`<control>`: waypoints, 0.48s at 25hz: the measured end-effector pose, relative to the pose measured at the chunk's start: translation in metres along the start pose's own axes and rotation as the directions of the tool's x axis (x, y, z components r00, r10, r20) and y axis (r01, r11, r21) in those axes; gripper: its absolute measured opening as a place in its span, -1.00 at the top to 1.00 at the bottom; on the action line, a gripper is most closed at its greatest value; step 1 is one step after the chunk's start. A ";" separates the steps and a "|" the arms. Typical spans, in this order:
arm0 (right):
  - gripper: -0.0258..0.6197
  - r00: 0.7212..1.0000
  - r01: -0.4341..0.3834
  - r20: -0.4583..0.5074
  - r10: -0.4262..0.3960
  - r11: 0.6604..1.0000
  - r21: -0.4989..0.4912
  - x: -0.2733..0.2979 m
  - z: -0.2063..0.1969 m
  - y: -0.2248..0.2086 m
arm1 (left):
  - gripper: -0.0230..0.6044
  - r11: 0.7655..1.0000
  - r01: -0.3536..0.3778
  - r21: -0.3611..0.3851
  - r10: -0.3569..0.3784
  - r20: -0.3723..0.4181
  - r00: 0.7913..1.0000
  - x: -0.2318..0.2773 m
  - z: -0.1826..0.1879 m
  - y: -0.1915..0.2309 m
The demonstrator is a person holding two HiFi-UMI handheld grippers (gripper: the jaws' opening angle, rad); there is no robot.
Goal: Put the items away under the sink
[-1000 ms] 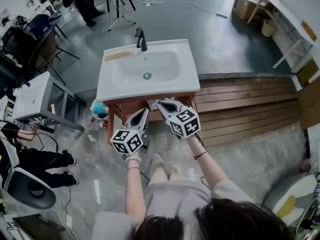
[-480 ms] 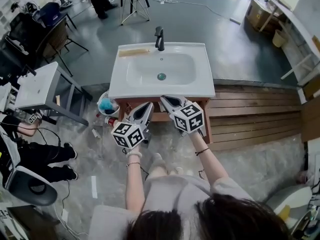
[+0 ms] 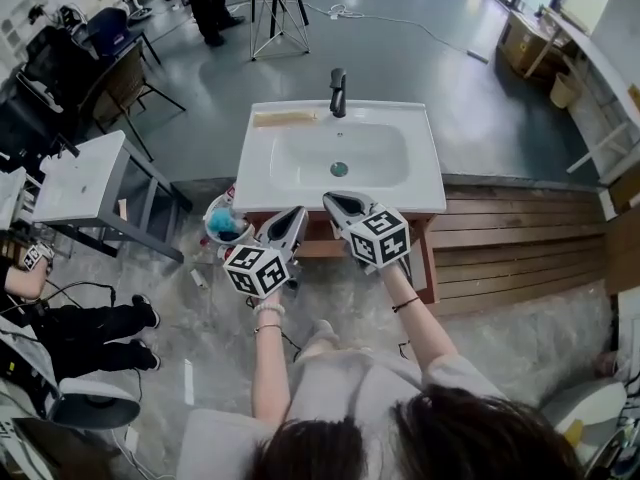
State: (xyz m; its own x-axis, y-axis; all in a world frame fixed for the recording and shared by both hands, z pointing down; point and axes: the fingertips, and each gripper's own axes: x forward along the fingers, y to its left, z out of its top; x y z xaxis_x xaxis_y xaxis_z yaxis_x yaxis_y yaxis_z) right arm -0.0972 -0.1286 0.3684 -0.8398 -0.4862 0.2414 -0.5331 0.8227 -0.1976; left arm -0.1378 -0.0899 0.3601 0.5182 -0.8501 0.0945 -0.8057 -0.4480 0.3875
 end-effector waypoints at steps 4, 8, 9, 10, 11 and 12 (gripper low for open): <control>0.87 1.000 -0.004 -0.001 0.004 1.000 -0.005 0.017 0.005 0.003 | 0.94 1.000 0.000 -0.010 0.000 0.004 1.000 -0.003 0.006 0.018; 0.87 1.000 -0.001 0.010 0.001 1.000 -0.001 0.030 0.012 0.003 | 0.94 1.000 -0.001 0.002 0.001 -0.002 1.000 -0.006 0.011 0.034; 0.87 1.000 0.001 0.014 -0.001 1.000 0.000 0.033 0.013 0.004 | 0.94 1.000 0.000 0.011 0.001 -0.005 1.000 -0.007 0.012 0.037; 0.87 1.000 0.003 0.018 -0.003 1.000 0.001 0.036 0.014 0.004 | 0.94 1.000 0.000 0.023 0.001 -0.008 1.000 -0.009 0.013 0.040; 0.87 1.000 0.006 0.023 -0.006 1.000 0.001 0.039 0.015 0.005 | 0.94 0.999 0.000 0.036 0.001 -0.009 1.000 -0.010 0.015 0.043; 0.87 1.000 0.009 0.028 -0.009 1.000 0.002 0.042 0.017 0.004 | 0.94 0.999 0.001 0.046 0.000 -0.005 1.000 -0.011 0.019 0.045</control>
State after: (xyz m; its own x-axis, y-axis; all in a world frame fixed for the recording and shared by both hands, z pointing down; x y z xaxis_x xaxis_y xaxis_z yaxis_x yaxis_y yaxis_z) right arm -0.1365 -0.1505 0.3617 -0.8374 -0.5018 0.2167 -0.5410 0.8175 -0.1975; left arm -0.1854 -0.1062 0.3595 0.5198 -0.8485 0.0987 -0.8177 -0.4608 0.3450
